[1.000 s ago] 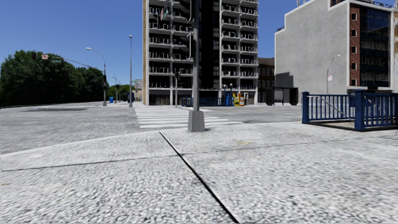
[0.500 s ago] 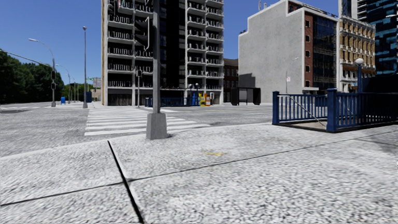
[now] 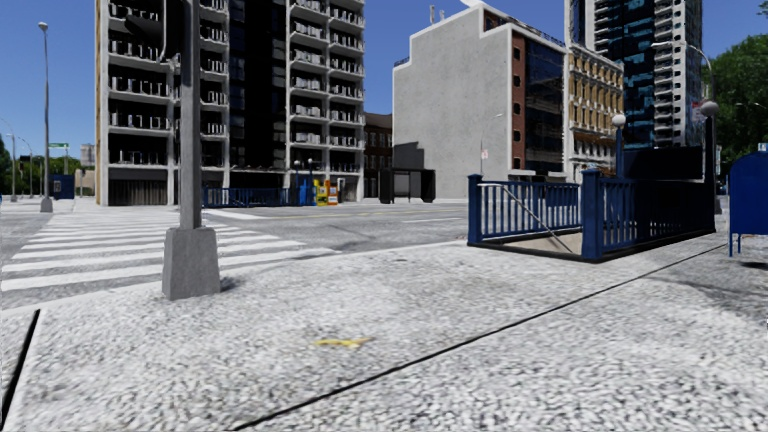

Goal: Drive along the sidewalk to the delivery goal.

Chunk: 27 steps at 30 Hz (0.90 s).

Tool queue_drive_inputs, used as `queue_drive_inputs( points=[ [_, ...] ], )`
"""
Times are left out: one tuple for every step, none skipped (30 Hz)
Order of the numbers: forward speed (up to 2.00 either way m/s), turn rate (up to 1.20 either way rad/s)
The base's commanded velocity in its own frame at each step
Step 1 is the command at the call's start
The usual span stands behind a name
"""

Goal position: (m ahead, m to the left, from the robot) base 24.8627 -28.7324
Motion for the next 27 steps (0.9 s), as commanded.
queue_drive_inputs(
  points=[
    [1.75,-0.49],
    [1.70,-0.53],
    [1.66,-0.56],
    [1.66,-0.56],
    [1.63,-0.57],
    [1.62,-0.57],
    [1.62,-0.57],
    [1.62,-0.57],
    [1.62,-0.57],
    [1.61,-0.57],
    [1.61,-0.57],
    [1.61,-0.57],
    [1.60,-0.57],
    [1.57,-0.58],
    [1.54,-0.60],
    [1.54,-0.60],
    [1.53,-0.60],
    [1.53,-0.60],
    [1.53,-0.60],
    [1.53,-0.60],
    [1.53,-0.60],
    [1.53,-0.60],
    [1.53,-0.61],
    [1.53,-0.61],
    [1.53,-0.61],
    [1.53,-0.62],
    [1.53,-0.62]
  ],
)
